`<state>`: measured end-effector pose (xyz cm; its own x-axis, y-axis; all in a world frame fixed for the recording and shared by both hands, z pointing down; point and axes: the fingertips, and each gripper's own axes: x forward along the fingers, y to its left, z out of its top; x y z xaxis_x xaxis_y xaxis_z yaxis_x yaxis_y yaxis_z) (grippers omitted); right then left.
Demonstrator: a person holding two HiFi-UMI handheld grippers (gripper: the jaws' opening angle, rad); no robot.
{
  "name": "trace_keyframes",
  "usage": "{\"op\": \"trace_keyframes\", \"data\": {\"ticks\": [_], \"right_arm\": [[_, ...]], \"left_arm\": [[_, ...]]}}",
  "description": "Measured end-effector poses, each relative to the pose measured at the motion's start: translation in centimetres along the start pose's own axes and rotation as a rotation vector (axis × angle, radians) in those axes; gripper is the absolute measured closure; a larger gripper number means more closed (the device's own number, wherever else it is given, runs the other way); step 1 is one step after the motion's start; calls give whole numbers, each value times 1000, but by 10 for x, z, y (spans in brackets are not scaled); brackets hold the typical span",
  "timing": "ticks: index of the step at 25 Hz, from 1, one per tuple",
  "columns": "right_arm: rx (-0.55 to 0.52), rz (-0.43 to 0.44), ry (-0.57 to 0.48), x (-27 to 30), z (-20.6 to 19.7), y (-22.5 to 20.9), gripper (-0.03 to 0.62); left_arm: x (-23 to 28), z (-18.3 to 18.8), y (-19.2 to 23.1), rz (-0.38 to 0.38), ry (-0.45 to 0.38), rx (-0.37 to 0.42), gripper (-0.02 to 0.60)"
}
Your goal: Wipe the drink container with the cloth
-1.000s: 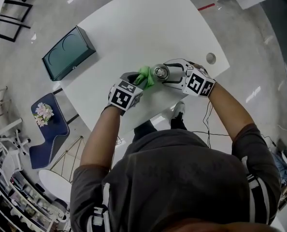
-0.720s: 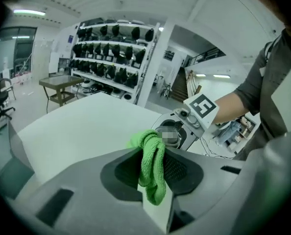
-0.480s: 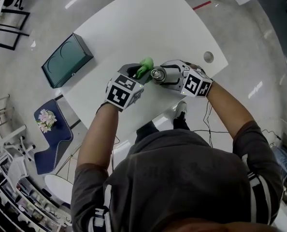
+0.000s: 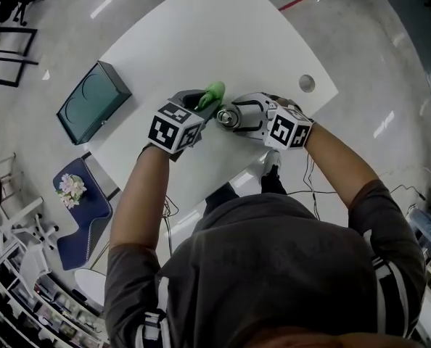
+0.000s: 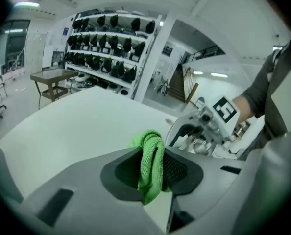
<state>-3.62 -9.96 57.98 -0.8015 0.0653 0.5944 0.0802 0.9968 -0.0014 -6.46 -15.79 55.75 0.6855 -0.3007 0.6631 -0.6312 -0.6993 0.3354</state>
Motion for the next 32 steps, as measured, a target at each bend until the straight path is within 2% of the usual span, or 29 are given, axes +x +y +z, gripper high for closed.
{"op": "trace_keyframes", "data": {"ticks": [2,4,7,12,15,17,21,25,29,32], "right_arm": [[4,-7,-13,-1,-1,0,306],[12,-13,-23,-1,-1,1,304],[23,-9,-33,0,0,1,304],[26,3,-43,3,-1,2,303],[30,2,-48,2,-2,5,296],[49,-8,-56,0,-4,5,296],[87,-11,-58,3,-6,1,299],[101,-9,-37,3,-10,0,299],[112,-12,-26,3,-10,1,299],[114,-10,-23,3,-9,2,299]], "left_arm": [[-9,18,-13,-38,-15,41,497],[-4,20,-17,-57,28,101,497],[13,16,-14,-76,82,126,497],[41,13,-1,-63,92,106,497],[54,-1,8,-16,142,148,497],[56,-7,12,6,135,155,497],[41,-12,15,28,86,129,497],[9,-33,10,46,54,52,497],[-14,-71,-23,43,65,-26,497],[-25,-80,-55,36,32,-109,497]]}}
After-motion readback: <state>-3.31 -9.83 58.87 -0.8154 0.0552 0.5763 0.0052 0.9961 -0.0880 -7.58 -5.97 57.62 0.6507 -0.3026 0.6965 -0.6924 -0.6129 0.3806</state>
